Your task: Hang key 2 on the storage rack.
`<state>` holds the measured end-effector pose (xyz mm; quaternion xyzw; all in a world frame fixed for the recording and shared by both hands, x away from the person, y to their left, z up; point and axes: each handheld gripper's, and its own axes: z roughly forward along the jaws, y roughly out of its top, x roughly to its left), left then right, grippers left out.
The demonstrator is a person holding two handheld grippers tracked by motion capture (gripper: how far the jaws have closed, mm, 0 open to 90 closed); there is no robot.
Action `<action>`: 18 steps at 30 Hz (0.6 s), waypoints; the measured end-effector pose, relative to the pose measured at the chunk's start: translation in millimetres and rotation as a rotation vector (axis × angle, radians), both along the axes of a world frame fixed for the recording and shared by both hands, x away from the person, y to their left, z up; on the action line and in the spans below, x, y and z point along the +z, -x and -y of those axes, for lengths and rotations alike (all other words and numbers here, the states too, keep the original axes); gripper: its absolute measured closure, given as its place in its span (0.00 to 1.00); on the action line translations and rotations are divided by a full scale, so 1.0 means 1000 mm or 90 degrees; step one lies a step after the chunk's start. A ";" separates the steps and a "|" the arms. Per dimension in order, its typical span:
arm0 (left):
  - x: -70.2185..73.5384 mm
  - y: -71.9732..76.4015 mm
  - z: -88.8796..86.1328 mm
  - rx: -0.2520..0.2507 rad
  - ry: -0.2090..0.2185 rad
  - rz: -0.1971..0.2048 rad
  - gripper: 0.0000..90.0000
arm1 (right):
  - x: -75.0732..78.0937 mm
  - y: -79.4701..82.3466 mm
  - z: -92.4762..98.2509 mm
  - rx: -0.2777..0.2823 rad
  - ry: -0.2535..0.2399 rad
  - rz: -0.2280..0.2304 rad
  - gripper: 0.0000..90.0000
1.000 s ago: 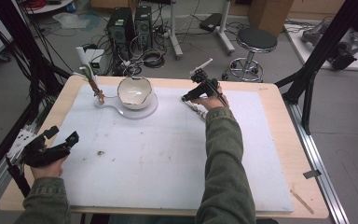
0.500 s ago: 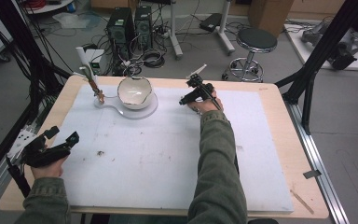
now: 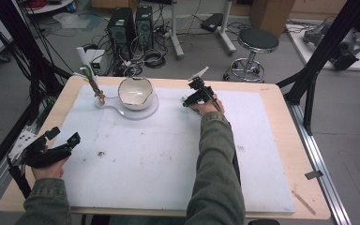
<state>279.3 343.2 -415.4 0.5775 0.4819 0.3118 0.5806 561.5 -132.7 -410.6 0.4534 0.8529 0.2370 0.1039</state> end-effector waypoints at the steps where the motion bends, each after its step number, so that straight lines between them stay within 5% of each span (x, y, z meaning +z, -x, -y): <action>1: 0.000 0.000 0.000 0.000 0.000 0.000 0.11 | 0.000 0.000 -0.001 -0.001 -0.002 -0.005 0.38; 14: 0.000 0.000 0.000 -0.001 -0.004 -0.001 0.11 | -0.005 0.000 -0.001 -0.015 0.026 -0.022 0.80; 18: 0.000 0.000 0.000 -0.002 -0.005 -0.001 0.11 | -0.004 0.000 0.001 -0.019 0.020 -0.032 0.82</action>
